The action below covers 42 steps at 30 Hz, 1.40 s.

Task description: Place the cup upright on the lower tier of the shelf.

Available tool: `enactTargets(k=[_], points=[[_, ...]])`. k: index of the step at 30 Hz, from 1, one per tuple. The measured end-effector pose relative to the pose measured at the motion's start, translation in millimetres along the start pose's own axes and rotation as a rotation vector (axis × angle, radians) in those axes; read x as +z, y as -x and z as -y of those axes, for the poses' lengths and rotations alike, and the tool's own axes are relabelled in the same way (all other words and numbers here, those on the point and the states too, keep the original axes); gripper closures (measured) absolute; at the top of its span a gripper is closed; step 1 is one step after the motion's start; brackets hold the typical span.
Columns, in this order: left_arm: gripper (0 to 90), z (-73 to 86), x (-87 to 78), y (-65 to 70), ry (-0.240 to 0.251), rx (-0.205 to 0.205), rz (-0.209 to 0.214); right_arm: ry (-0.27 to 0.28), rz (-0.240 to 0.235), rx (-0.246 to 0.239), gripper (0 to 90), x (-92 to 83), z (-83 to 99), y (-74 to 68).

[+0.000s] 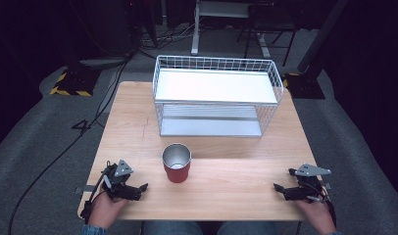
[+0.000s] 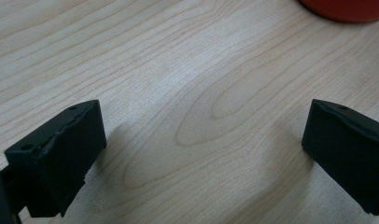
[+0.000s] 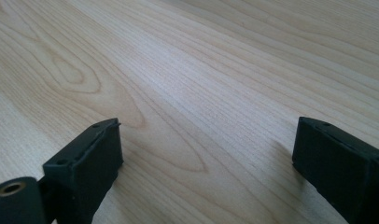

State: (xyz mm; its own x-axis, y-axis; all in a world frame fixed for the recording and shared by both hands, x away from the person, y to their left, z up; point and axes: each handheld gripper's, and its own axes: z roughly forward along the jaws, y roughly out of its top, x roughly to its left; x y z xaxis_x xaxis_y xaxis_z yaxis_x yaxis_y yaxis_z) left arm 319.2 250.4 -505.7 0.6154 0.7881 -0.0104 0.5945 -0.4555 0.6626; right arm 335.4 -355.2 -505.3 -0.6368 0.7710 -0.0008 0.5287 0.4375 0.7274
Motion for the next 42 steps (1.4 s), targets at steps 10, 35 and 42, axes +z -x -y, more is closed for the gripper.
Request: enactTargets(k=[10, 35, 42], points=[[0.1, 0.2, -0.1, 0.3, 0.002, -0.004, -0.002, 0.001, 0.001, 0.001, 9.0, -0.1, 0.1, 0.2], [0.1, -11.9, -22.3, 14.3, 0.213, 0.003, 0.015, 0.002, 0.000, 0.000, 9.3, -0.2, 0.1, 0.1], [0.1, -16.9, -27.3, 23.0, 0.278, 0.005, 0.039, 0.002, 0.000, 0.000, 9.3, -0.2, 0.1, 0.1]])
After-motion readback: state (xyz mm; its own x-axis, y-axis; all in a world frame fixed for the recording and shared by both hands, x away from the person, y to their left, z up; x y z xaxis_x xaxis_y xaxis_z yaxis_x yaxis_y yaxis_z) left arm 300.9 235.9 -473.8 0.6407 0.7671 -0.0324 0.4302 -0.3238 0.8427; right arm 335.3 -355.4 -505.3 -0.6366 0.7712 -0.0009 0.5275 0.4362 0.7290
